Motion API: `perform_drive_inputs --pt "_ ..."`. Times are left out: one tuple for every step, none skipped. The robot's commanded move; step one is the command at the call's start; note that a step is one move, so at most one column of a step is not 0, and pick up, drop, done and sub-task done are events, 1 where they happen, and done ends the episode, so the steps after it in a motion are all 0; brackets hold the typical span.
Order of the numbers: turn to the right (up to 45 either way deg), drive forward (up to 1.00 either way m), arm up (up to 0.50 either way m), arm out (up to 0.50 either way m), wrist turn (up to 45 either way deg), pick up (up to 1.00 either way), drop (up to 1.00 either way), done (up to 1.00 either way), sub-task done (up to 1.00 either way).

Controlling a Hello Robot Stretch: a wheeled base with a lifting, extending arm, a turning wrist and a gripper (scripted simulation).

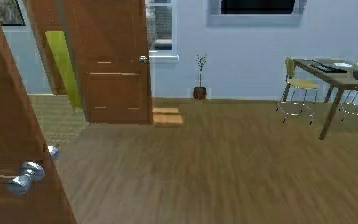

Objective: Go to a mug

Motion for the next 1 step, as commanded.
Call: perform_drive_inputs --pt "0.0 0.85 0.00 0.00 0.0 0.00 0.00 0.00 0.00"
